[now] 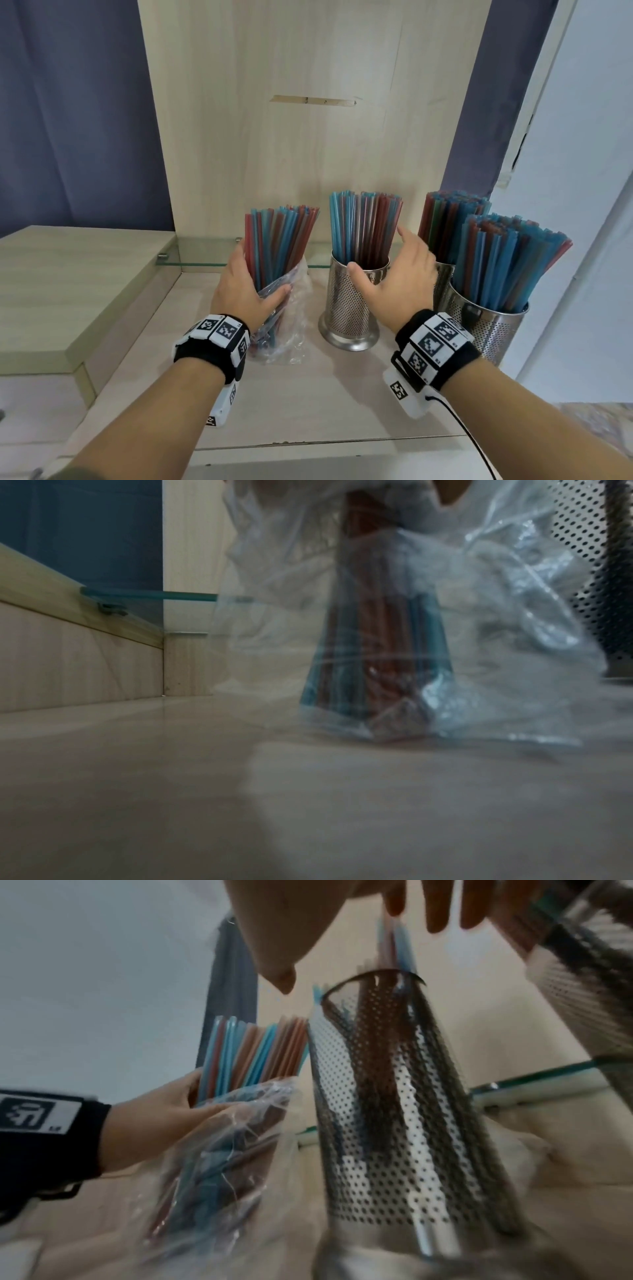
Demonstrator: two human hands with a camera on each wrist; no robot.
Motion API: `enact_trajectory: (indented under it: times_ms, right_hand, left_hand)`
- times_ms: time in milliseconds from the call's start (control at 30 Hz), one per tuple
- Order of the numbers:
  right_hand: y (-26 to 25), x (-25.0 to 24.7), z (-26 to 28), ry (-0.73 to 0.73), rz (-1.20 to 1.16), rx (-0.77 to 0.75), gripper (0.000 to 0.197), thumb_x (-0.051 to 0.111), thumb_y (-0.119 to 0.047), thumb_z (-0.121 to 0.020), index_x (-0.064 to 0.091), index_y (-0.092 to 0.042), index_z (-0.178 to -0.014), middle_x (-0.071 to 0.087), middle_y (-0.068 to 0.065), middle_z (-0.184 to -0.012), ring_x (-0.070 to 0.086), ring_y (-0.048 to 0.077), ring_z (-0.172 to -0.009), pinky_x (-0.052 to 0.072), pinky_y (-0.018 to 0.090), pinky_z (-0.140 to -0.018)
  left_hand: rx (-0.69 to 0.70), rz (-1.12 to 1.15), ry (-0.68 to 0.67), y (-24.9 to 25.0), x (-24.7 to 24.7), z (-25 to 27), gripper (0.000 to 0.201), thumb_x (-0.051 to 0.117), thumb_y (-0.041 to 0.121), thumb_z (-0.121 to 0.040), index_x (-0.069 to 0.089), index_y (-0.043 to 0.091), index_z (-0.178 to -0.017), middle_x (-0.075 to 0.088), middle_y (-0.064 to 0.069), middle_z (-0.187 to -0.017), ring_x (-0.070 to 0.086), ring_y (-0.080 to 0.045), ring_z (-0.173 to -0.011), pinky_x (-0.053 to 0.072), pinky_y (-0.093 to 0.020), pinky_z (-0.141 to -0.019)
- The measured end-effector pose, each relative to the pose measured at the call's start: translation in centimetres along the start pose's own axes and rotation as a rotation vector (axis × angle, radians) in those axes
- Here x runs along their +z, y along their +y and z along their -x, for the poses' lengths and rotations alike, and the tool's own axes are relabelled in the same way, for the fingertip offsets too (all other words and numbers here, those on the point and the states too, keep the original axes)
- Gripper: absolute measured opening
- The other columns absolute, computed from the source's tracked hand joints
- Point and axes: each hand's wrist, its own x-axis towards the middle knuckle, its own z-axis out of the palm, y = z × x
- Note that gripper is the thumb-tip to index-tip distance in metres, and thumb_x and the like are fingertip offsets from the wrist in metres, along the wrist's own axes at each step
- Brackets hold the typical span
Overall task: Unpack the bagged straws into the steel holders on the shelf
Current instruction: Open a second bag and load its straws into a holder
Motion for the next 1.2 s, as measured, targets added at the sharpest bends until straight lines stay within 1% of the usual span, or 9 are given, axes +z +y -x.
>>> enact_trajectory:
  times_ms: [100,167,333,433,767,933,1033,1100,1200]
  right_hand:
    - [1.1,0.6,0.2,-0.312,0.162,0.124,0.118,0.054,-0.084,-0.069,0.009,-0.015,-0.153,0.035,0.015,-0.15,0.037,0.035,-0.137,0.033,0.054,-0.11]
    - [1.6,1.3,0.0,-0.367,0.138,0.111,0.121,0.058,-0.084,-0.066,0.006,-0.018,-0.153,0.036,0.015,-0.148,0.041,0.035,-0.134,0.038,0.053,-0.109]
    - [2.2,2.6,-0.3,-0.349,-0.2,0.154,0.111,0.08,-0.063,-0.064,0.022,-0.021,-0.148,0.05,0.003,-0.14,0.055,0.023,-0.124,0.047,0.034,-0.099]
    - [2.4,3.0,-0.4,-0.375,-0.302,0.161,0.11,0.084,-0.054,-0.065,0.021,-0.02,-0.148,0.054,0.0,-0.138,0.057,0.02,-0.122,0.047,0.029,-0.096]
    - [2.6,4.5,0.0,-0.388,-0.33,0.154,0.118,0.081,-0.057,-0.065,0.004,-0.033,-0.151,0.049,0.003,-0.144,0.056,0.025,-0.123,0.05,0.042,-0.102]
    - [2.9,4.8,-0.2,-0.386,-0.359,0.145,0.118,0.083,-0.056,-0.064,0.005,-0.036,-0.15,0.048,0.002,-0.145,0.055,0.023,-0.124,0.049,0.04,-0.103]
    - [3.0,5.1,-0.2,-0.367,-0.352,0.137,0.118,0.083,-0.055,-0.064,0.007,-0.032,-0.151,0.049,0.004,-0.143,0.055,0.024,-0.125,0.049,0.04,-0.103]
    - [3.1,5.3,-0.2,-0.354,-0.358,0.136,0.117,0.083,-0.056,-0.061,0.01,-0.032,-0.149,0.051,0.002,-0.14,0.056,0.023,-0.123,0.05,0.042,-0.101]
    - [3.3,5.6,-0.3,-0.347,-0.374,0.142,0.117,0.082,-0.06,-0.057,0.013,-0.034,-0.147,0.052,-0.002,-0.138,0.056,0.02,-0.122,0.051,0.043,-0.1]
  left_hand:
    - [-0.008,-0.002,0.004,0.0,0.0,0.0,0.097,0.085,0.043,-0.067,0.03,0.016,-0.142,0.055,-0.006,-0.126,0.056,-0.025,-0.115,0.052,-0.043,-0.096]
    - [-0.009,0.002,0.004,0.1,-0.1,-0.1,0.096,0.085,0.043,-0.067,0.03,0.017,-0.141,0.055,-0.005,-0.125,0.056,-0.024,-0.115,0.052,-0.044,-0.095]
    - [-0.016,-0.002,0.001,0.0,0.0,-0.1,0.097,0.084,0.044,-0.067,0.029,0.017,-0.142,0.054,-0.005,-0.127,0.056,-0.024,-0.115,0.052,-0.044,-0.095]
    - [-0.024,-0.015,0.002,-0.2,0.1,-0.1,0.098,0.083,0.048,-0.067,0.027,0.019,-0.142,0.055,-0.004,-0.127,0.057,-0.024,-0.115,0.053,-0.044,-0.094]
    - [-0.087,-0.026,-0.003,-0.7,0.5,-1.2,0.091,0.083,0.047,-0.067,0.03,0.023,-0.137,0.056,0.0,-0.124,0.058,-0.021,-0.112,0.054,-0.042,-0.093]
    - [-0.189,-0.01,-0.047,-1.8,0.5,-3.0,0.092,0.084,0.047,-0.066,0.032,0.019,-0.136,0.057,-0.001,-0.125,0.059,-0.022,-0.11,0.053,-0.038,-0.091]
    - [-0.268,-0.187,-0.126,-2.1,0.7,-4.2,0.09,0.076,0.062,-0.065,0.039,0.014,-0.131,0.058,-0.009,-0.122,0.057,-0.029,-0.108,0.049,-0.041,-0.09]
    - [-0.294,-0.372,-0.176,-1.9,0.8,-4.8,0.09,0.067,0.073,-0.064,0.042,0.014,-0.129,0.053,-0.01,-0.124,0.049,-0.032,-0.113,0.041,-0.044,-0.095]
    - [-0.39,-0.394,-0.181,-0.8,0.8,-5.8,0.087,0.06,0.076,-0.071,0.044,0.014,-0.13,0.041,-0.015,-0.131,0.035,-0.035,-0.124,0.031,-0.048,-0.103]
